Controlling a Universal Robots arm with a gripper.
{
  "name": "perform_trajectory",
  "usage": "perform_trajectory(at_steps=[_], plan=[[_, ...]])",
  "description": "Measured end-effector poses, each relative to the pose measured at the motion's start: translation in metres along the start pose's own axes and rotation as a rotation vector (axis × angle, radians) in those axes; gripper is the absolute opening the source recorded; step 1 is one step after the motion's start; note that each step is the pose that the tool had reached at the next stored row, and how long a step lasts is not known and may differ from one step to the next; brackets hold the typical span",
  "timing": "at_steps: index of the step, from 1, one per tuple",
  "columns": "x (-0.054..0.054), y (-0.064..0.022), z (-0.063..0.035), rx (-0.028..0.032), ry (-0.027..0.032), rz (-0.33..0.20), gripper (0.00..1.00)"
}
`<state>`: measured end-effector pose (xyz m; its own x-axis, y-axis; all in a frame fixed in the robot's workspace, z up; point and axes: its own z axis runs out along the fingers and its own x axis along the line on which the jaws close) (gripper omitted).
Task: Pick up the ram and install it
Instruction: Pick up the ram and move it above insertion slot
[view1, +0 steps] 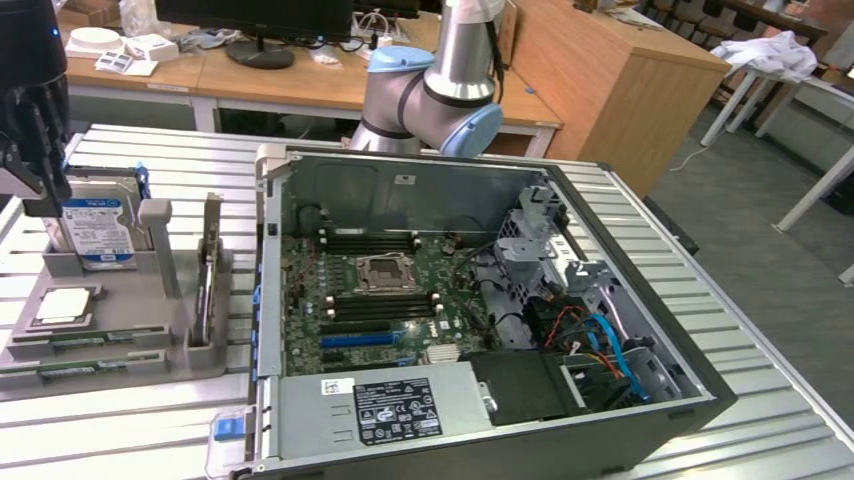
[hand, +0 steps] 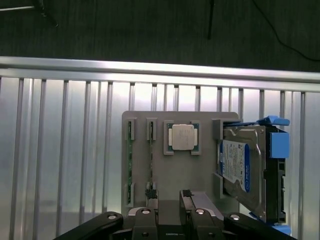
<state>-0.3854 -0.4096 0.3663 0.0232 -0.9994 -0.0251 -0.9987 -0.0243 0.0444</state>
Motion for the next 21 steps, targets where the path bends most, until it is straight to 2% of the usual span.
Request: perform_trajectory(at_steps=[21], plan=[[0.002, -0.0009, 0.0222, 0.0008, 0.0002, 0.000, 0.31]])
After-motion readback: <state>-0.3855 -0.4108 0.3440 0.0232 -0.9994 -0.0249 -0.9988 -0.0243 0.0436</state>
